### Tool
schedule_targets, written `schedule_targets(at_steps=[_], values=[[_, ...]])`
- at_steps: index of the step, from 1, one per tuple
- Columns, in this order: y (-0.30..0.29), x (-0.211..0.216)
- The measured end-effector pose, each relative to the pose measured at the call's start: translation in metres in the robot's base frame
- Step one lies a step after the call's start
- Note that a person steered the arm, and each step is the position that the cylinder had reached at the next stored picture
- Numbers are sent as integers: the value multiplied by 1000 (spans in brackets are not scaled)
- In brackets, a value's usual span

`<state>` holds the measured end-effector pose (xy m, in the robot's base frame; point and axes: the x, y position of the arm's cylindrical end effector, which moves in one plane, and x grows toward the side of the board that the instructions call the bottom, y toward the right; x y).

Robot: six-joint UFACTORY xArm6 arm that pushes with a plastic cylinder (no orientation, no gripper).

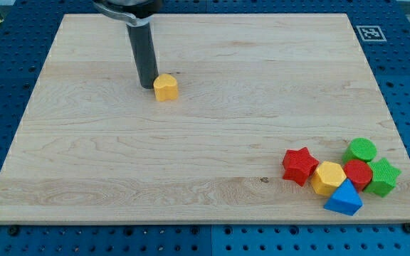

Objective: Push the yellow heart to a group of blocks

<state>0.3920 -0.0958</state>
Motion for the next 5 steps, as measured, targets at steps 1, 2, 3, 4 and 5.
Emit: schedule_targets(at_steps=[1,2,3,4,5], values=[[19,10],[44,21],[80,39],[123,63],[168,88]])
